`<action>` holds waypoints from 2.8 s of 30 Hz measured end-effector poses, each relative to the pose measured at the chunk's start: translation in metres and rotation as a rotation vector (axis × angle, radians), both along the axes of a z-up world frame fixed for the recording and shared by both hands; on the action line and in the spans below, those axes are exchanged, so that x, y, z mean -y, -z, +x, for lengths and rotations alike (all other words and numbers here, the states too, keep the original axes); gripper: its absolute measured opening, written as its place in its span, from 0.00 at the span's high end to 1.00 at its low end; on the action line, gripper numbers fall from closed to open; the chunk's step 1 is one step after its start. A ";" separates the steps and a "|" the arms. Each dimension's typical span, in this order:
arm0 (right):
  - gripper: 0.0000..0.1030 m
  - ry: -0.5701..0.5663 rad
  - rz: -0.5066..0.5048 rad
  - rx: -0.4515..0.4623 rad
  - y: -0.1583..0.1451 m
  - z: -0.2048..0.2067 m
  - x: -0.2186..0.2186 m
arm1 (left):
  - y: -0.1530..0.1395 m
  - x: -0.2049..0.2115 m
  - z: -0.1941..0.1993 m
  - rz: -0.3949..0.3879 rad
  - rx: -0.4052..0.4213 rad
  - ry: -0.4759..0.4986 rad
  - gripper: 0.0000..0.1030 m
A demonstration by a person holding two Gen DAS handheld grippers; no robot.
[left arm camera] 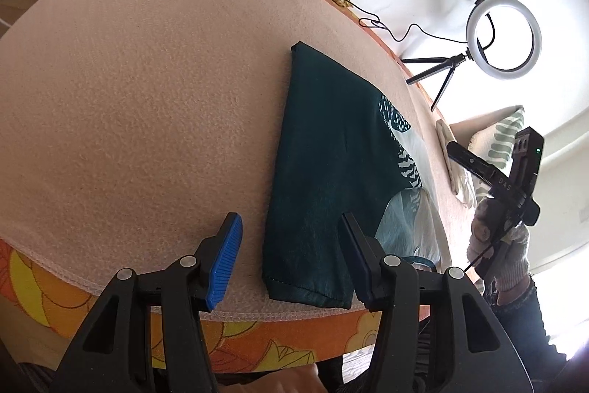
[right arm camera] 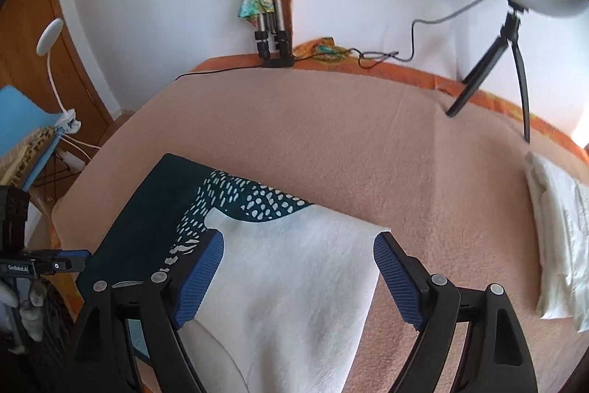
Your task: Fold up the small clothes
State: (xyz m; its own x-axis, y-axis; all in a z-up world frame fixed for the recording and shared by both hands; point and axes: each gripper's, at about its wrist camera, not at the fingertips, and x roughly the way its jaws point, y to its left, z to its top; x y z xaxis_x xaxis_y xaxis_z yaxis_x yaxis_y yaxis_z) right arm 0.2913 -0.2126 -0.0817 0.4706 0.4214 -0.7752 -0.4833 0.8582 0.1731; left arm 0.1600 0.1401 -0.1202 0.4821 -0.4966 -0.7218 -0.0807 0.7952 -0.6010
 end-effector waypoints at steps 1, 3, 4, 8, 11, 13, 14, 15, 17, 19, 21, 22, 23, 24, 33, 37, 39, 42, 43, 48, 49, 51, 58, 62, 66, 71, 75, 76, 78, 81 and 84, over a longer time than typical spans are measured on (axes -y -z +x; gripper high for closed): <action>0.17 0.016 0.034 -0.055 0.008 0.008 0.011 | 0.000 0.001 0.000 0.000 0.003 0.004 0.48; 0.17 0.062 0.103 -0.146 0.022 0.024 0.034 | 0.000 0.002 0.002 -0.008 0.006 0.009 0.47; 0.17 0.081 0.140 -0.186 0.028 0.031 0.045 | 0.000 0.003 0.003 -0.022 0.006 0.013 0.46; 0.17 0.149 0.318 -0.303 0.051 0.048 0.083 | 0.003 0.010 0.007 -0.077 0.009 0.033 0.45; 0.19 0.168 0.434 -0.328 0.057 0.051 0.098 | 0.002 0.021 0.012 -0.077 0.019 0.069 0.45; 0.21 0.155 0.473 -0.337 0.059 0.051 0.100 | 0.003 0.027 0.014 -0.091 0.028 0.082 0.45; 0.27 0.139 0.490 -0.352 0.060 0.051 0.098 | 0.003 0.028 0.016 -0.096 0.032 0.086 0.45; 0.30 0.125 0.508 -0.367 0.063 0.051 0.097 | 0.003 0.030 0.017 -0.099 0.038 0.086 0.45; 0.33 0.098 0.538 -0.377 0.064 0.051 0.091 | 0.004 0.032 0.020 -0.110 0.044 0.088 0.45; 0.36 0.067 0.560 -0.389 0.067 0.051 0.084 | 0.002 0.036 0.022 -0.110 0.053 0.091 0.45; 0.37 0.050 0.553 -0.373 0.066 0.049 0.075 | 0.001 0.043 0.025 -0.099 0.066 0.105 0.45; 0.37 0.039 0.559 -0.374 0.066 0.049 0.070 | -0.001 0.047 0.026 -0.090 0.073 0.110 0.47; 0.38 0.027 0.560 -0.375 0.066 0.048 0.064 | -0.001 0.051 0.028 -0.086 0.077 0.119 0.48; 0.38 0.016 0.550 -0.368 0.066 0.048 0.058 | -0.002 0.055 0.029 -0.084 0.083 0.124 0.48; 0.97 0.030 0.453 -0.379 0.068 0.047 0.021 | 0.004 0.062 0.034 -0.084 0.095 0.125 0.93; 0.98 0.014 0.403 -0.311 0.044 0.041 0.020 | -0.013 0.057 0.029 -0.076 0.143 0.122 0.94; 0.98 0.007 0.380 -0.276 0.029 0.038 0.019 | -0.023 0.058 0.028 -0.069 0.173 0.127 0.94; 0.98 -0.012 0.353 -0.225 0.006 0.033 0.019 | -0.039 0.064 0.026 -0.054 0.215 0.151 0.94; 0.98 -0.017 0.349 -0.208 -0.001 0.031 0.020 | -0.043 0.067 0.026 -0.055 0.225 0.159 0.94; 0.98 -0.020 0.321 -0.154 -0.034 0.031 0.026 | -0.057 0.078 0.031 -0.062 0.255 0.176 0.95; 0.98 -0.023 0.314 -0.140 -0.040 0.030 0.028 | -0.060 0.081 0.032 -0.062 0.264 0.182 0.95; 0.98 -0.029 0.292 -0.112 -0.051 0.028 0.033 | -0.066 0.089 0.034 -0.057 0.282 0.198 0.95; 0.98 0.013 0.274 -0.048 -0.085 0.028 0.073 | -0.091 0.130 0.053 -0.072 0.339 0.262 0.95; 0.98 0.044 0.267 -0.011 -0.102 0.031 0.104 | -0.106 0.161 0.066 -0.068 0.373 0.311 0.95; 0.98 0.077 0.244 0.026 -0.119 0.036 0.139 | -0.118 0.194 0.082 -0.065 0.401 0.358 0.95; 0.98 0.118 0.201 0.067 -0.137 0.047 0.190 | -0.134 0.244 0.100 -0.061 0.446 0.423 0.95; 0.98 0.152 0.181 0.090 -0.151 0.060 0.234 | -0.141 0.289 0.118 -0.064 0.458 0.462 0.95; 0.98 0.161 0.182 0.093 -0.153 0.063 0.245 | -0.141 0.300 0.123 -0.064 0.464 0.471 0.95; 0.98 0.178 0.171 0.100 -0.156 0.072 0.267 | -0.143 0.322 0.131 -0.063 0.474 0.486 0.95; 0.98 0.193 0.132 0.113 -0.158 0.086 0.297 | -0.142 0.354 0.143 -0.058 0.489 0.507 0.95; 0.98 0.209 0.111 0.122 -0.156 0.100 0.326 | -0.137 0.383 0.153 -0.051 0.490 0.525 0.95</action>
State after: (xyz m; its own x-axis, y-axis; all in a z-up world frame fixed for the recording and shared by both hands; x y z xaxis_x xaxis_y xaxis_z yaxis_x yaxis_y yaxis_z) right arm 0.3911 -0.5381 0.0739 0.6435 0.3844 -0.6619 -0.3204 0.9206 0.2232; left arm 0.3128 -0.2433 0.0171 0.4331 -0.7790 -0.4534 0.5934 0.6250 -0.5072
